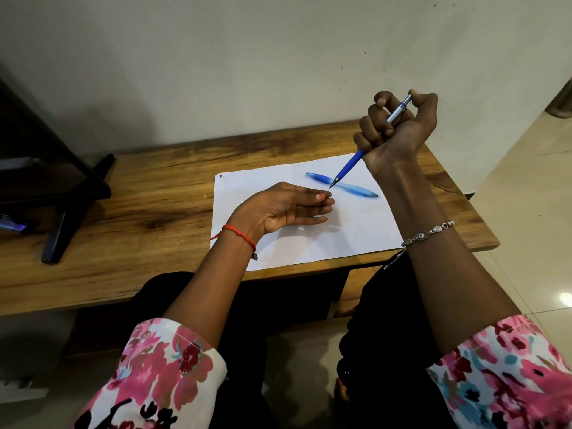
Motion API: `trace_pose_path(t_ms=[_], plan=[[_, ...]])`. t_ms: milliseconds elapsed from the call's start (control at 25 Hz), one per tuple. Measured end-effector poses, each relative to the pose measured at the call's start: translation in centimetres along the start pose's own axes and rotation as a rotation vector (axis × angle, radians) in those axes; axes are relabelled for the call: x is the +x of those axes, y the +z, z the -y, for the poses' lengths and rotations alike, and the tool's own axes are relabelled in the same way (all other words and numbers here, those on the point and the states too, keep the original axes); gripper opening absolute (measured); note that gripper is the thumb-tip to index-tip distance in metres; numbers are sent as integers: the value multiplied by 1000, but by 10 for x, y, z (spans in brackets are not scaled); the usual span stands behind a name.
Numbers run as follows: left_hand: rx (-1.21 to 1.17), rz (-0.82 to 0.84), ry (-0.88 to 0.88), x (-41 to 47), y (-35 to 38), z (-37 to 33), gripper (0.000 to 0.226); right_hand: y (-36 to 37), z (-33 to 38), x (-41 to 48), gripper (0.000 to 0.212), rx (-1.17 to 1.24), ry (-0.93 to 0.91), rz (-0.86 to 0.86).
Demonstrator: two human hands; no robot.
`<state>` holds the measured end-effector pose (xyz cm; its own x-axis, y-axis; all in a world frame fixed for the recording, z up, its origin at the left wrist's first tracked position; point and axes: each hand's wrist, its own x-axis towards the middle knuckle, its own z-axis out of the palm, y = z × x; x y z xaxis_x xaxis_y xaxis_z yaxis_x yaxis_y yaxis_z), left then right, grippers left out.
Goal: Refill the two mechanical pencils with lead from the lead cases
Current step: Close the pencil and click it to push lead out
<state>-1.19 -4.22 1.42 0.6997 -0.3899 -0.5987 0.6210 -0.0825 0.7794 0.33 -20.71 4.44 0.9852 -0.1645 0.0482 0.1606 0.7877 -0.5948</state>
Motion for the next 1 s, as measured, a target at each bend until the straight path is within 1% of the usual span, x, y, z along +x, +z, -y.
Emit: trace_pose_path(t_ms=[120, 280, 440, 520, 600, 640, 680, 720, 760, 800, 880, 920, 1000], plan=[[-25, -6, 21, 0, 0, 0, 10, -2, -2, 1, 48, 4, 1, 31], [-118, -26, 96, 0, -1, -1, 8, 0, -9, 4, 48, -6, 14, 107], [-188, -25, 148, -3, -6, -4, 8, 1, -13, 7, 31, -66, 18, 98], [-219, -27, 166, -4, -10, -5, 9, -2, -13, 10, 26, -190, 31, 58], [-264, -41, 190, -5, -16, -8, 10, -7, -14, 13, 24, -486, 74, -4], [-285, -50, 204, -6, -19, -10, 11, -8, -15, 12, 24, -600, 137, -13], [-306, -56, 218, -7, -23, -12, 13, -10, -17, 11, 25, -625, 219, -19], [-324, -55, 229, -8, -25, -14, 15, -11, -19, 8, 25, -554, 299, -45], [-340, -49, 237, -9, -27, -15, 20, -11, -21, 7, 24, -397, 354, -95], [-351, -46, 240, -9, -29, -16, 25, -12, -22, 5, 22, -196, 369, -155], [-359, -51, 234, -8, -29, -17, 23, -14, -24, 6, 21, 142, 305, -258], [-352, -57, 228, -7, -28, -16, 18, -16, -25, 6, 21, 244, 260, -299], [-335, -65, 215, -5, -25, -13, 11, -19, -25, 6, 22, 334, 195, -353]])
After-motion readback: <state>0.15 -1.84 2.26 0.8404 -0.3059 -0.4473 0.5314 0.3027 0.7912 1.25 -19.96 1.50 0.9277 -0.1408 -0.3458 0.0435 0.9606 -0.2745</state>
